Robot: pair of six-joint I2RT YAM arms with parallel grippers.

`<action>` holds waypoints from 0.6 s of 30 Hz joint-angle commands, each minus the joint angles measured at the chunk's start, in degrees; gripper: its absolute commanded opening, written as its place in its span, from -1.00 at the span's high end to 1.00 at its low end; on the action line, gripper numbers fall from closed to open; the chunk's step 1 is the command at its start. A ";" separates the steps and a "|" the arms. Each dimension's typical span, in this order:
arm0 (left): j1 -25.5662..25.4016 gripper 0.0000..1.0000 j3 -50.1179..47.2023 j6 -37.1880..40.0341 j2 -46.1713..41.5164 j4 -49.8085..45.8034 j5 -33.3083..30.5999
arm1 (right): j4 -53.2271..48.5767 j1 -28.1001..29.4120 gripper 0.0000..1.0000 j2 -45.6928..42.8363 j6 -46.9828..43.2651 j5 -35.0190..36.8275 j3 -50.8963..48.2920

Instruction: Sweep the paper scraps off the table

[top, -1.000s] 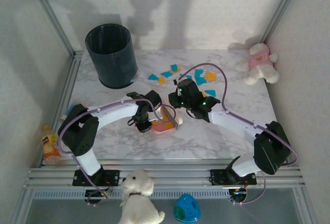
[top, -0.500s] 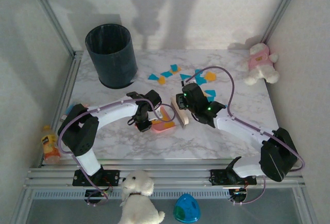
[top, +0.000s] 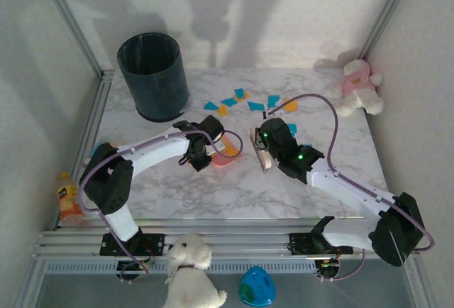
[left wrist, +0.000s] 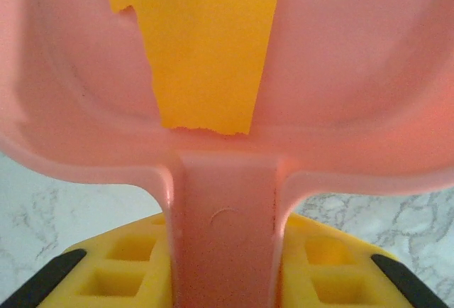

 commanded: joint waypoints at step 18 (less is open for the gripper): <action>8.57 1.00 13.04 -12.05 -6.54 10.63 5.07 | -4.13 -8.80 1.00 -9.08 2.76 -4.65 -3.53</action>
